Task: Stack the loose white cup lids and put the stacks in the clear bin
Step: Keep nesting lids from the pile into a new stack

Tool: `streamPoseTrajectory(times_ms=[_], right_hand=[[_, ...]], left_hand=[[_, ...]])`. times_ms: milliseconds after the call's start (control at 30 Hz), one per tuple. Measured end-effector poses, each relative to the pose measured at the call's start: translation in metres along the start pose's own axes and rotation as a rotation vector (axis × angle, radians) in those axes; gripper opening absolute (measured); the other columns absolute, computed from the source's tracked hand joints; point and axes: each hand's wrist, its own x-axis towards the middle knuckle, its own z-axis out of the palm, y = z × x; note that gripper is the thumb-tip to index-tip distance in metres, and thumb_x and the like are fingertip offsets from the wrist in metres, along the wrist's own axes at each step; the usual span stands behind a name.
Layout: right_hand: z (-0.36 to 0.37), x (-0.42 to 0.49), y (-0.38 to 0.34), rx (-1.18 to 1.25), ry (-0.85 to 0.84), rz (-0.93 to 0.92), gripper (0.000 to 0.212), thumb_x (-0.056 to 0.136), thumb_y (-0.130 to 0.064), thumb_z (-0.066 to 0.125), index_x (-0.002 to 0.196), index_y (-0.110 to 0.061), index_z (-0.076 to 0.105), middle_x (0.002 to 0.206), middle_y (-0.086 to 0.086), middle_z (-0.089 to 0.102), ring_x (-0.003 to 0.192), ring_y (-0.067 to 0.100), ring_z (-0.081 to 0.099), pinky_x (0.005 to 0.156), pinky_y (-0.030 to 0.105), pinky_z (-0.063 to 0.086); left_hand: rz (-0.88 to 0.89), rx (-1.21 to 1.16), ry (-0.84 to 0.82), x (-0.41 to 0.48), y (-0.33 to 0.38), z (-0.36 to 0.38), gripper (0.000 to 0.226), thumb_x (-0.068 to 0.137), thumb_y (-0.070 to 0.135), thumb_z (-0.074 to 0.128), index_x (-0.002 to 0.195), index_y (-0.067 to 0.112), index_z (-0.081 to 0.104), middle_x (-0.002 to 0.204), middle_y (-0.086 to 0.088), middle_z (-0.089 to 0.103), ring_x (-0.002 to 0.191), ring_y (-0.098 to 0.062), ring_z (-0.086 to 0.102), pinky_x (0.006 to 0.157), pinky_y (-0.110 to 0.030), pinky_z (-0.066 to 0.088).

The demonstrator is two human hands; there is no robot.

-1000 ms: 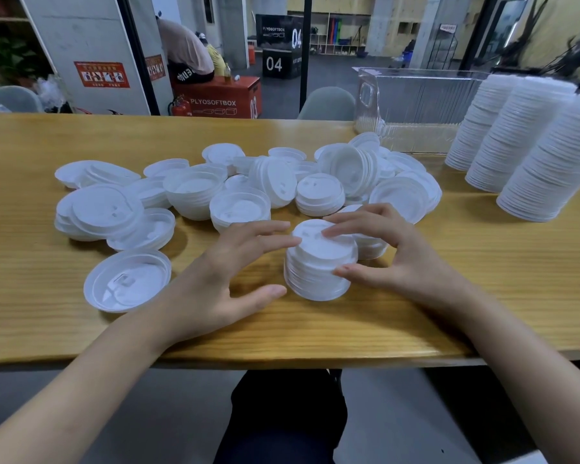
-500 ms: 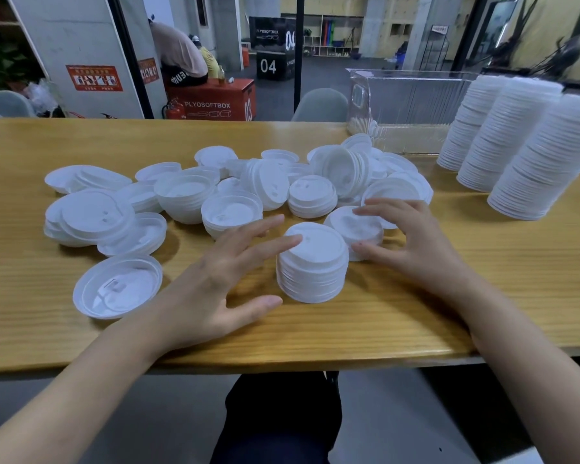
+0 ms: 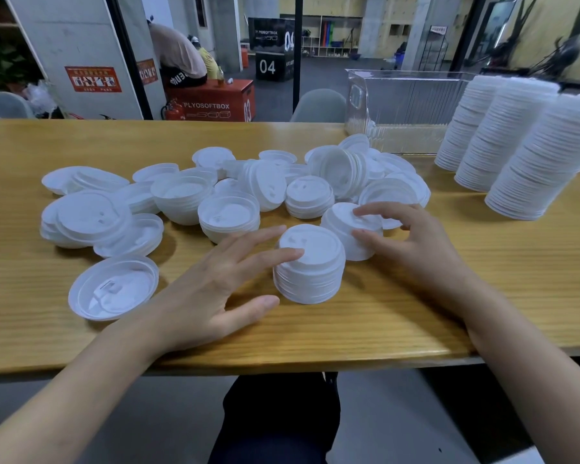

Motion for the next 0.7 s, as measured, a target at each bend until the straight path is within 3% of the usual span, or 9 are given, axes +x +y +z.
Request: streamPoseTrajectory(times_ms=[67,200,300,400,533,700], right_hand=[[-0.001,0.000,0.000,0.035,-0.004,0.020,0.029,0.078,-0.046,0.077,0.105,-0.039,0.071,0.115,-0.023,0.065,0.116,0.010,0.050,0.086,0.005,0.031],[-0.001,0.000,-0.001,0.036,0.057,0.046,0.026,0.083,-0.041,0.076,0.108,-0.036,0.071,0.111,-0.025,0.062,0.117,0.012,0.049,0.085,0.007,0.031],[-0.003,-0.001,-0.007,0.095,0.112,0.002,0.033,0.077,-0.051,0.070,0.108,-0.040,0.070,0.113,-0.025,0.064,0.119,0.009,0.049,0.088,0.011,0.033],[-0.002,-0.004,-0.019,0.206,0.018,-0.089,0.035,0.078,-0.052,0.066,0.110,-0.039,0.070,0.117,-0.023,0.066,0.122,0.008,0.051,0.093,0.019,0.037],[0.006,-0.007,-0.031,0.240,-0.162,-0.220,0.037,0.079,-0.047,0.065,0.113,-0.031,0.071,0.125,-0.020,0.064,0.128,0.009,0.047,0.097,0.011,0.033],[0.011,-0.006,-0.033,0.203,-0.238,-0.229,0.037,0.078,-0.049,0.067,0.111,-0.034,0.072,0.126,-0.021,0.063,0.129,0.009,0.044,0.103,0.012,0.031]], left_hand=[[0.000,0.006,0.002,0.000,0.000,0.000,0.053,0.094,0.049,0.046,0.145,0.048,0.032,0.157,0.018,0.024,0.143,-0.006,0.027,0.112,-0.028,0.025],[-0.010,-0.011,0.012,0.000,0.001,0.000,0.055,0.093,0.049,0.048,0.146,0.048,0.031,0.158,0.019,0.024,0.144,-0.005,0.026,0.111,-0.028,0.024],[-0.027,-0.056,0.047,-0.001,0.002,-0.001,0.060,0.091,0.049,0.051,0.147,0.048,0.028,0.157,0.021,0.023,0.144,-0.005,0.026,0.112,-0.025,0.025],[-0.041,-0.076,0.081,-0.001,0.001,-0.001,0.066,0.089,0.049,0.055,0.148,0.045,0.026,0.156,0.024,0.024,0.145,-0.003,0.025,0.114,-0.015,0.022],[-0.114,-0.150,0.115,-0.003,0.001,-0.001,0.075,0.085,0.053,0.058,0.149,0.044,0.020,0.149,0.032,0.027,0.143,-0.002,0.030,0.114,-0.019,0.027],[-0.112,-0.133,0.103,-0.003,0.002,-0.001,0.078,0.084,0.055,0.059,0.149,0.044,0.019,0.147,0.034,0.027,0.142,-0.003,0.030,0.114,-0.019,0.027]])
